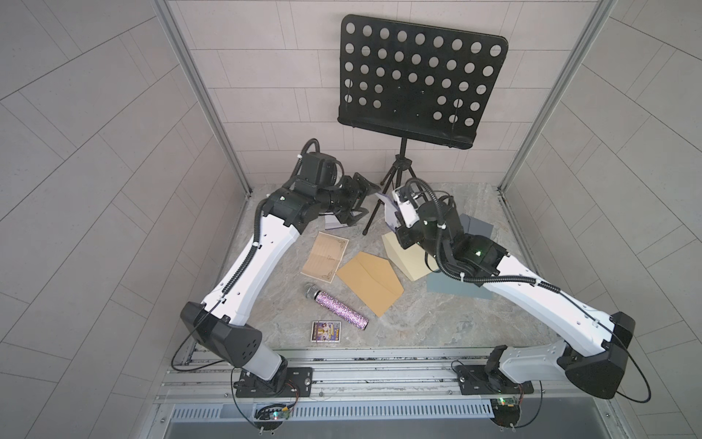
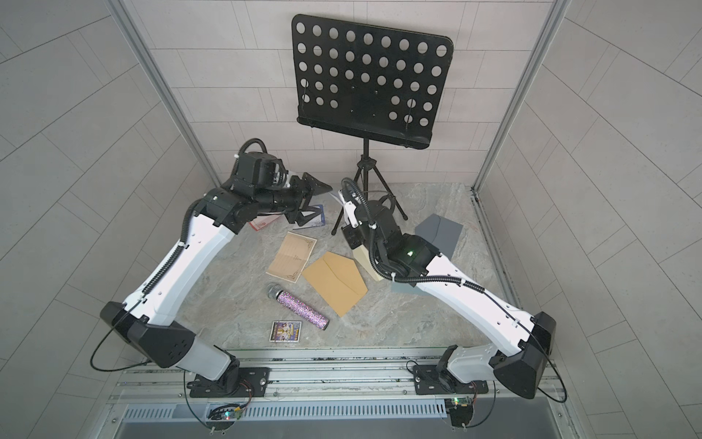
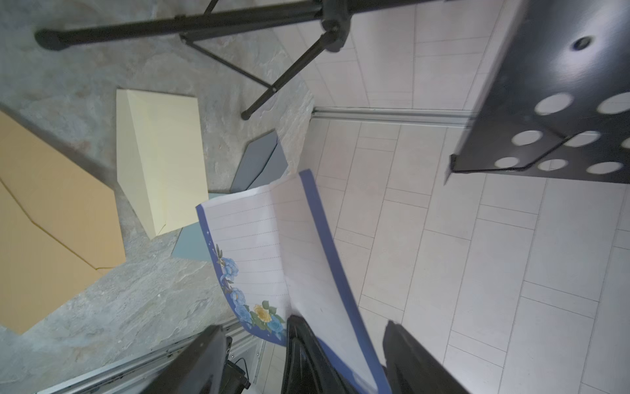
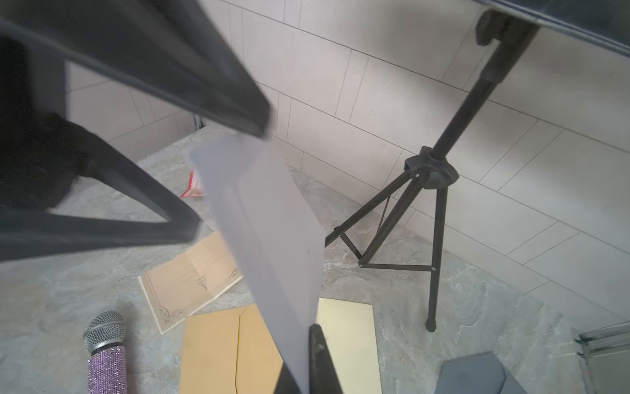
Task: Take the letter paper out of the envelope
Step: Unfold the letter paper.
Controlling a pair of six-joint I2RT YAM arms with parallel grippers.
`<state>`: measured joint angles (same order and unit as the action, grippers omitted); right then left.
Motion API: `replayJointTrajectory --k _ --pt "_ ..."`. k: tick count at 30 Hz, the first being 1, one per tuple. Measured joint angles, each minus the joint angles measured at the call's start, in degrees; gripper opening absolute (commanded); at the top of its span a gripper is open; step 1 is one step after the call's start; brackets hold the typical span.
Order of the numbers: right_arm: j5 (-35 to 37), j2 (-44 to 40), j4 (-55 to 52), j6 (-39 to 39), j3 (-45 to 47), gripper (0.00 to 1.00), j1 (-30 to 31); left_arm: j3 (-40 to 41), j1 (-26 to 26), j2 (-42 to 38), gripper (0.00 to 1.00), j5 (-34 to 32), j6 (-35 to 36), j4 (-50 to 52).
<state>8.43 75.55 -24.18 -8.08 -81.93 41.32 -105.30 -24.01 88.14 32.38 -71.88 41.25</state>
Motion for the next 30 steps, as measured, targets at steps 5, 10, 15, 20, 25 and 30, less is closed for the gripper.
replayJointTrajectory --k 5,10,15,20,25,30 --pt "-21.53 0.0 -4.72 -14.03 -3.54 0.0 -13.46 4.59 5.77 -5.42 0.69 -2.91 7.41 -0.98" --pt "-40.19 0.0 -5.6 -27.04 -3.52 0.0 -18.84 15.54 5.51 -10.67 0.64 -0.48 13.0 -6.58" --pt "-51.63 -0.28 -3.06 -37.92 -2.38 0.0 -20.81 24.72 4.9 -10.88 0.69 5.46 15.13 -15.82" --pt "-58.29 -1.14 -0.07 -46.58 -1.18 0.0 -22.16 31.19 4.68 -10.88 0.71 11.39 14.8 -27.15" --pt "-62.84 -1.64 3.52 -52.61 -0.92 0.0 -22.25 34.67 3.74 -10.38 0.7 16.39 10.88 -39.85" --pt "-64.89 -2.05 6.38 -56.26 0.11 0.0 -22.4 34.67 1.84 -9.88 0.69 19.28 7.3 -49.13"
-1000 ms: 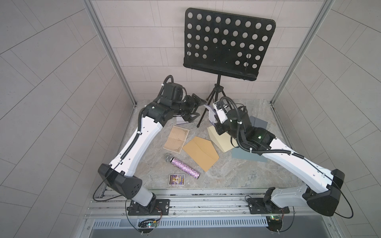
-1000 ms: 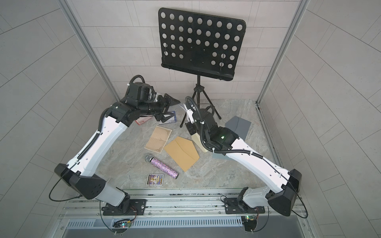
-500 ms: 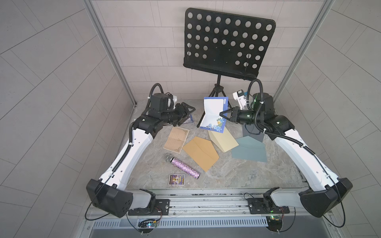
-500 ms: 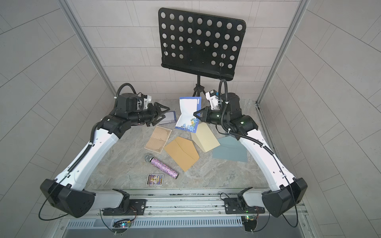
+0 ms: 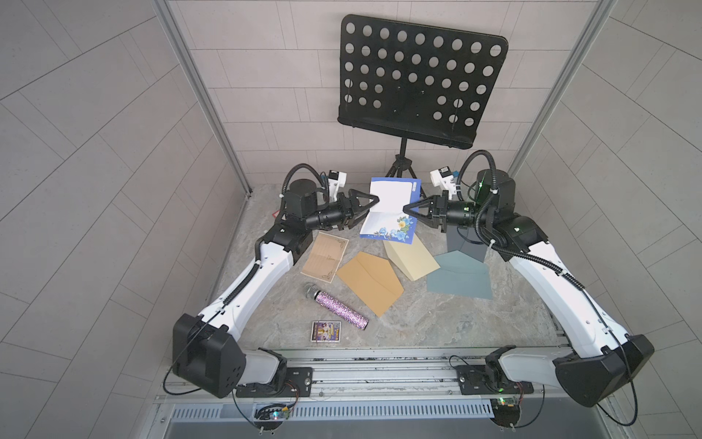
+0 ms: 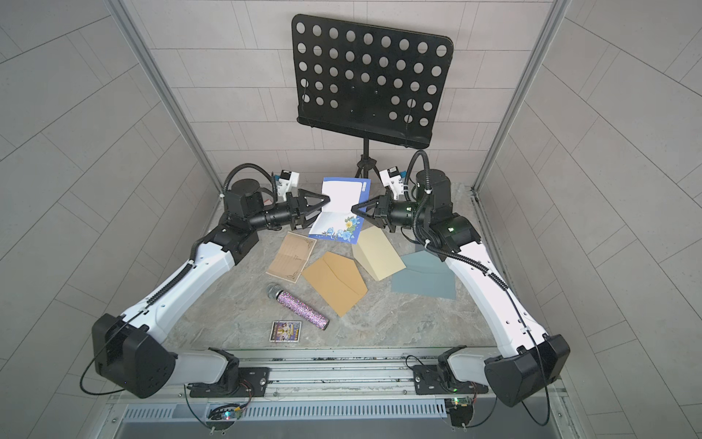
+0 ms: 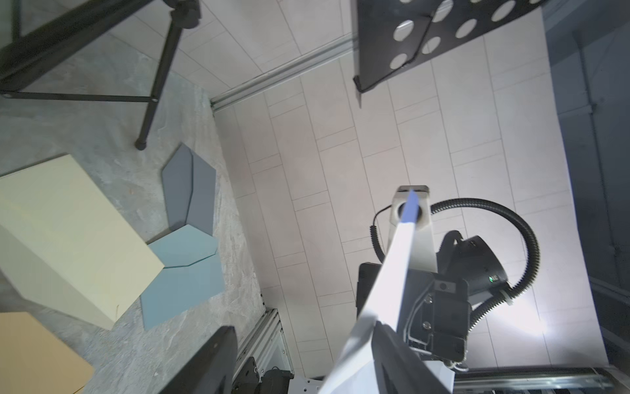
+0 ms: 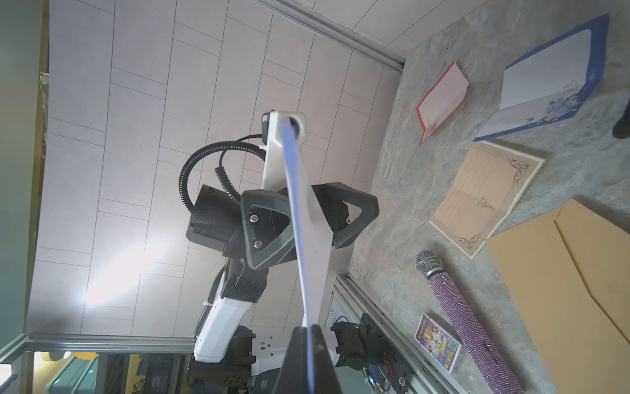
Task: Take the letter paper out of the envelope
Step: Unfold the letter paper.
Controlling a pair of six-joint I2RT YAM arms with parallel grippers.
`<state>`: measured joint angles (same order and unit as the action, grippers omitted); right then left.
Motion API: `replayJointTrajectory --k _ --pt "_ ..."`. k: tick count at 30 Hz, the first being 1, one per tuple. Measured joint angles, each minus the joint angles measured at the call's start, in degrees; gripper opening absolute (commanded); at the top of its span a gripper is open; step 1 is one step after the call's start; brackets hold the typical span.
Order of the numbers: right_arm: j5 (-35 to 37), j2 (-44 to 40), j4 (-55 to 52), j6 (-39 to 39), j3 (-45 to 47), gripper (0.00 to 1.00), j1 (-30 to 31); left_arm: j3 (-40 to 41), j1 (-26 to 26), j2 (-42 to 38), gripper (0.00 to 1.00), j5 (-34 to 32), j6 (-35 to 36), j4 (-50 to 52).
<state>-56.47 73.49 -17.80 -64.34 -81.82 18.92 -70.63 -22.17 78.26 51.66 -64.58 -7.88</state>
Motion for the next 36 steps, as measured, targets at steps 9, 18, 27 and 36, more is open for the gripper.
replayJointTrajectory --k 9,18,27,36 --pt "-0.35 -0.63 3.61 -4.15 2.34 0.0 -1.6 0.31 -1.22 -2.4 0.64 0.24 -0.07 -1.05" --pt "-1.88 -0.85 9.31 -8.74 3.17 0.0 -1.6 0.35 -3.15 -2.29 0.5 -0.11 1.4 1.79" --pt "-2.49 -1.95 7.72 -8.11 4.09 0.0 -1.6 0.2 -4.09 -1.77 0.28 -1.18 1.6 2.29" --pt "-2.05 -2.05 4.35 -5.68 4.22 0.0 -1.62 -1.09 -4.74 -1.77 0.0 -2.1 3.17 5.35"
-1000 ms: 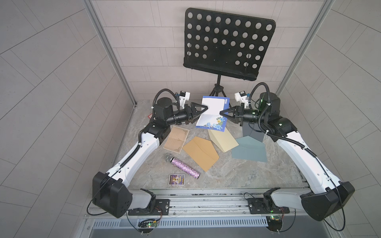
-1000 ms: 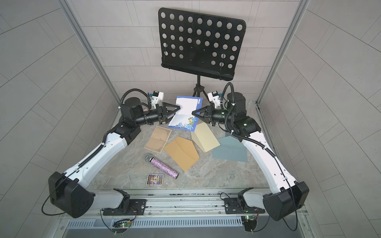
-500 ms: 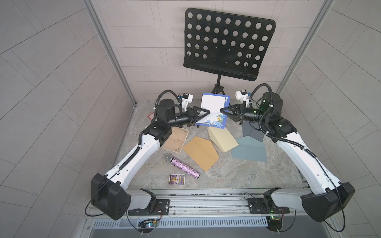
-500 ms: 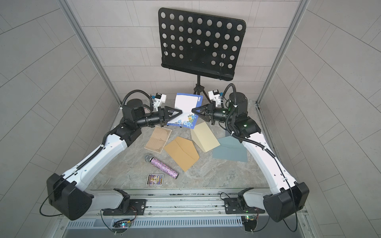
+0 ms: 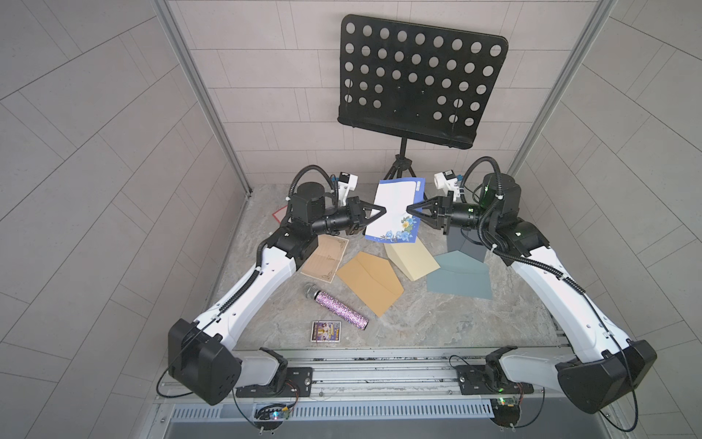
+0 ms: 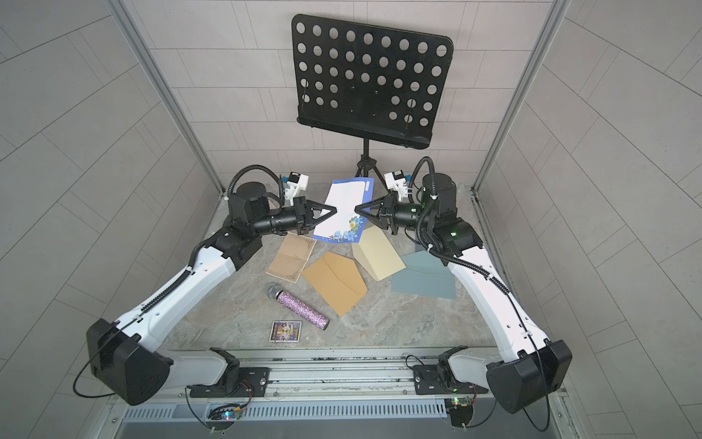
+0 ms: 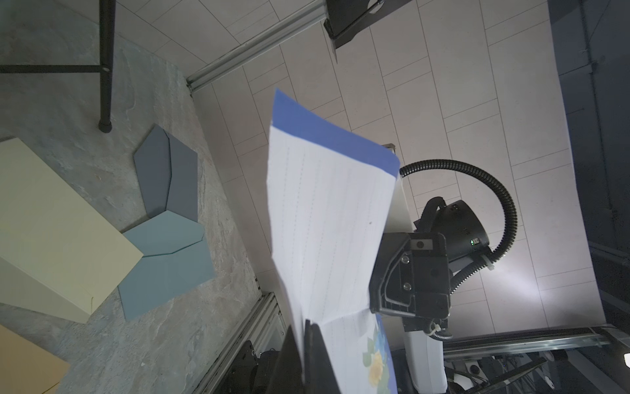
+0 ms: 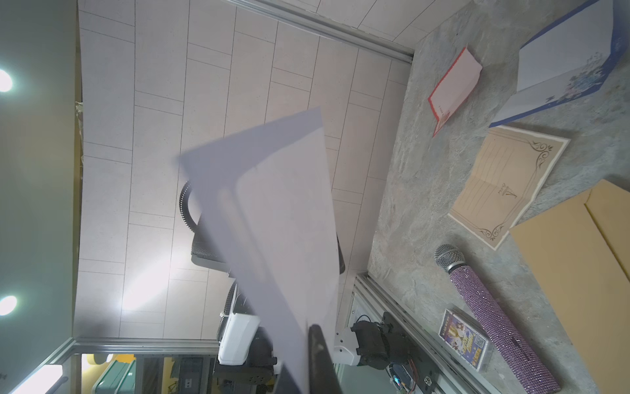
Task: Take the letter paper out of the envelope
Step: Unfold the letter paper, then place the letter paper at the center of the board.
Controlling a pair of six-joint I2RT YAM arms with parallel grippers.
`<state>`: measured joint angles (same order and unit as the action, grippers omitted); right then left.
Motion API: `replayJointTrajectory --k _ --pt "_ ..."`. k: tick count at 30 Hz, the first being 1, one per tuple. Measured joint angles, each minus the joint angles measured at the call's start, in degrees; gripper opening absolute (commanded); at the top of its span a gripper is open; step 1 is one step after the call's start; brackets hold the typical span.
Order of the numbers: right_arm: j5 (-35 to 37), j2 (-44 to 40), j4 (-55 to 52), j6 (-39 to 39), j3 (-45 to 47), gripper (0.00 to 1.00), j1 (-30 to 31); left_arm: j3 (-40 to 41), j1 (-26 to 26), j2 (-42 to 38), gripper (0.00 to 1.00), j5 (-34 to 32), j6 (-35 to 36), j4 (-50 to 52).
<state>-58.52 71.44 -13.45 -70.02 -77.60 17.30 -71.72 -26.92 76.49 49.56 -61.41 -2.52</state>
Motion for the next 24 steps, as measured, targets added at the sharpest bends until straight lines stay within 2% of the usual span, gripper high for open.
replayJointTrajectory --k 2,6,8,13,17,21,24 --pt "0.48 0.11 -2.99 2.08 -0.66 0.0 0.0 -0.55 -0.02 0.0 0.0 -0.42 0.7 1.51" --pt "4.04 1.16 -14.16 9.7 -5.49 0.38 0.11 -4.07 -0.42 0.09 0.0 -2.58 4.44 9.29" --pt "7.48 1.22 -19.96 14.05 -8.04 0.47 0.26 -6.43 -0.68 0.13 0.0 -4.68 7.15 14.53" --pt "20.02 0.68 -32.48 24.98 -13.14 0.48 0.33 -8.17 1.92 -0.28 0.0 -12.09 12.92 27.3" --pt "27.85 -0.76 -38.88 30.97 -13.31 0.46 0.7 -3.13 10.56 -3.06 0.0 -19.91 16.52 35.69" --pt "31.01 -3.3 -40.68 33.81 -10.56 0.45 1.9 3.65 18.78 -6.4 0.0 -29.86 20.24 43.08" --pt "31.41 -4.72 -40.94 34.6 -8.57 0.44 2.64 7.3 21.49 -6.8 0.0 -36.61 23.12 46.73"
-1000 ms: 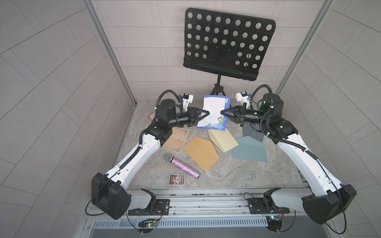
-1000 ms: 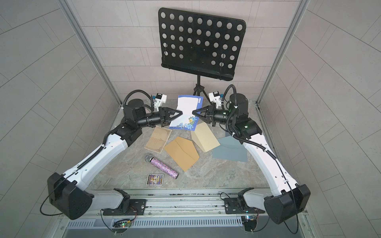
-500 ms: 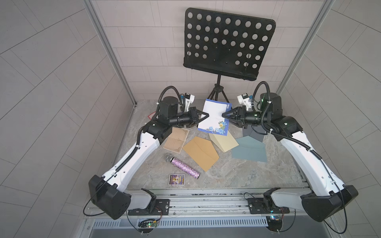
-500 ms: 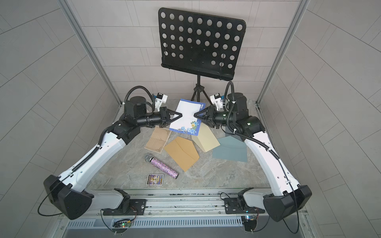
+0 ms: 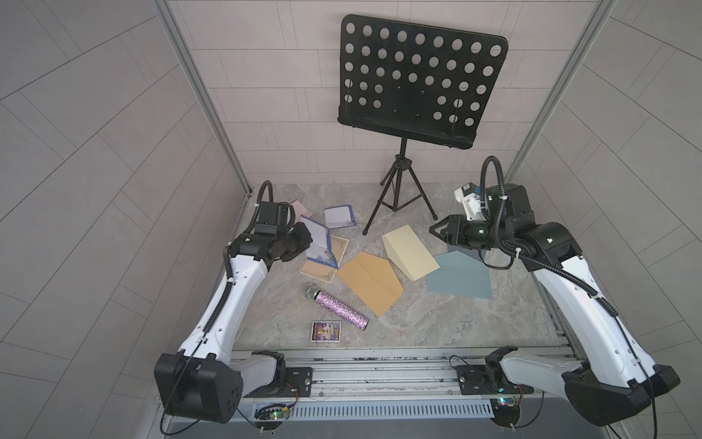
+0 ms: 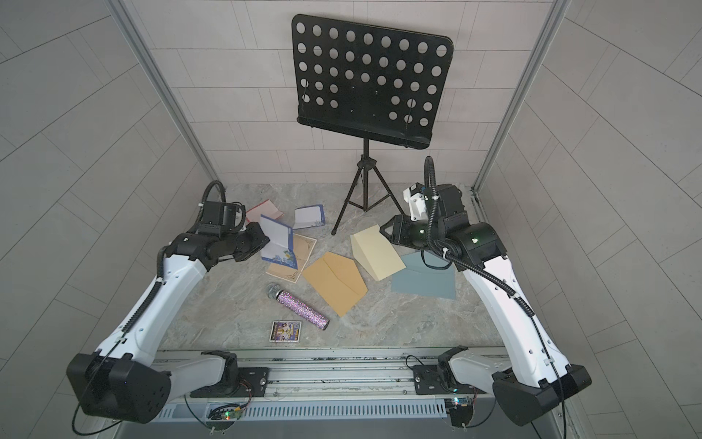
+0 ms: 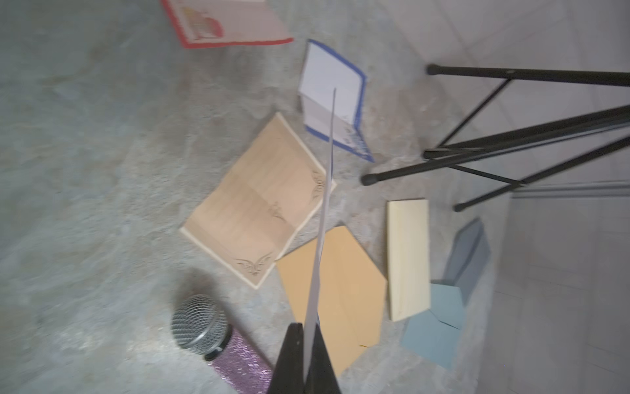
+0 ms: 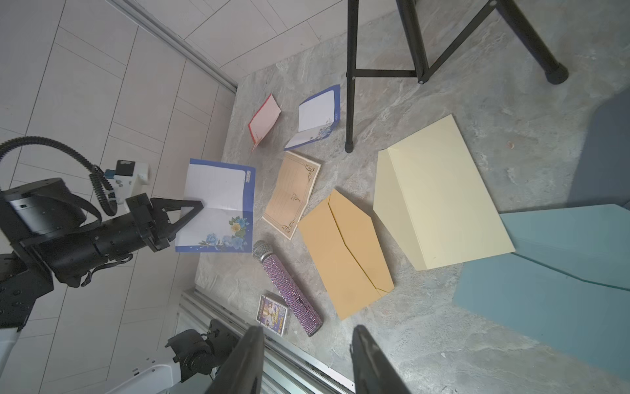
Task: Take the letter paper out of the envelope
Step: Place the letter paper at the center of the board.
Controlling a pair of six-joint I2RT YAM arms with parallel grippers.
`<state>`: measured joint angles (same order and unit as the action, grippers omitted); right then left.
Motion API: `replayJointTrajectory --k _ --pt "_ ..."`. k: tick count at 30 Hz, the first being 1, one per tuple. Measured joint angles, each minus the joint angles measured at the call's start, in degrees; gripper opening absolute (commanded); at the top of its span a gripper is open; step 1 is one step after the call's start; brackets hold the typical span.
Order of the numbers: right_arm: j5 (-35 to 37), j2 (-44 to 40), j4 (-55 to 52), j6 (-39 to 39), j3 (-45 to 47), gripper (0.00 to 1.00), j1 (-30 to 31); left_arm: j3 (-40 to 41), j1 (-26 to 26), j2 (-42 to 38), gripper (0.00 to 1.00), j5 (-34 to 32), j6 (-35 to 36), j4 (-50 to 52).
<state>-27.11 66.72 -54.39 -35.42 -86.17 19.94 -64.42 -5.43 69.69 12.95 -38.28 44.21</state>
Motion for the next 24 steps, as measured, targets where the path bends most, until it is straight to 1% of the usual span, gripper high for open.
replayJointTrajectory --k 2,4,7,10,12,18,24 --pt "0.2 -0.31 -0.02 0.55 0.85 0.43 0.66 1.11 1.84 0.9 0.0 -3.58 2.23 1.14" --pt "0.24 -0.31 -0.04 0.83 1.55 0.43 1.36 2.51 4.48 2.08 0.0 -5.2 4.74 0.98" --pt "0.15 -0.22 -0.13 0.92 2.29 0.42 2.12 5.01 11.76 4.5 0.0 -5.16 8.2 -0.07" --pt "-0.2 0.04 0.07 0.9 2.29 0.41 2.56 5.97 19.19 8.9 0.0 -3.78 11.72 -1.03" --pt "-0.55 0.26 0.15 0.87 2.29 0.4 2.69 5.92 21.75 11.28 0.0 -3.56 13.75 -1.62" --pt "-0.87 1.01 1.22 0.39 2.29 0.4 3.32 5.44 22.6 16.72 0.0 -4.74 17.59 -1.97" --pt "-0.81 1.14 2.36 -0.13 2.29 0.4 3.41 5.68 22.56 19.43 0.0 -9.55 19.28 -2.21"
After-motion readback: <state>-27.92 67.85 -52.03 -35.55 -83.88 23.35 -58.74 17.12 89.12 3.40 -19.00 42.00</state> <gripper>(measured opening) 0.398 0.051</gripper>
